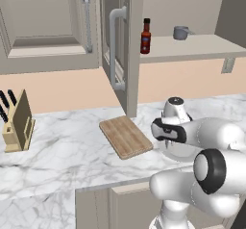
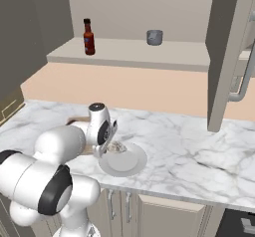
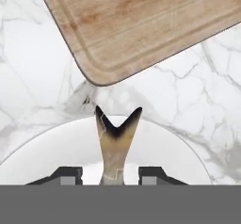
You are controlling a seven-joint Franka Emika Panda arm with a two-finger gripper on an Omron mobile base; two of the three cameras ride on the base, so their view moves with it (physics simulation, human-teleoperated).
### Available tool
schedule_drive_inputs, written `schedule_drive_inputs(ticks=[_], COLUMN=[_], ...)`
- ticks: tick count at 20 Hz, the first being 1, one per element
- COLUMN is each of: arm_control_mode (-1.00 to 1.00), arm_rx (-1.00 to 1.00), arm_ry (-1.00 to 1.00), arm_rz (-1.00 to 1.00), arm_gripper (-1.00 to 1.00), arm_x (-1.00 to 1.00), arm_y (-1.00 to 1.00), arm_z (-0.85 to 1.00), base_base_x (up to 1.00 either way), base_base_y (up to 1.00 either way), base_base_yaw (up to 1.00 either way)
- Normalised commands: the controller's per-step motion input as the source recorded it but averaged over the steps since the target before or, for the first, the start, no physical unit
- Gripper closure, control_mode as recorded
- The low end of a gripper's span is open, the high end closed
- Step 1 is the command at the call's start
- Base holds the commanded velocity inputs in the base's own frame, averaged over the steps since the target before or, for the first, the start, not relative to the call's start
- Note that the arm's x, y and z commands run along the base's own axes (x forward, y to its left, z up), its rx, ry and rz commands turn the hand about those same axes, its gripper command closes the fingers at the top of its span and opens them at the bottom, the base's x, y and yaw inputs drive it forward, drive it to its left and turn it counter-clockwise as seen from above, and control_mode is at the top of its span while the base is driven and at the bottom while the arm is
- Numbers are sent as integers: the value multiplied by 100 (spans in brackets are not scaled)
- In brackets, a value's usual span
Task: Pick the fish from the plate and place it on the cutting board. Then pick the condiment bottle from the cabinet and place it next to the cutting board.
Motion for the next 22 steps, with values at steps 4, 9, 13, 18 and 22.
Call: schedule_drive_inputs(ticks=[4, 9, 13, 18, 22], arm_control_mode=[-100, -100, -100, -100, -100], arm_rx=[-2, 0, 0, 0, 0], arm_ry=[0, 0, 0, 0, 0], arm_rz=[3, 2, 3, 2, 2], arm_gripper=[100, 100, 100, 100, 100], arm_x=[0, 0, 0, 0, 2], arm_y=[41, 33, 32, 38, 40], arm_z=[18, 20, 18, 14, 10], base_base_x=[0, 0, 0, 0, 0], base_base_y=[0, 0, 0, 0, 0], base_base_yaw=[0, 0, 0, 0, 0])
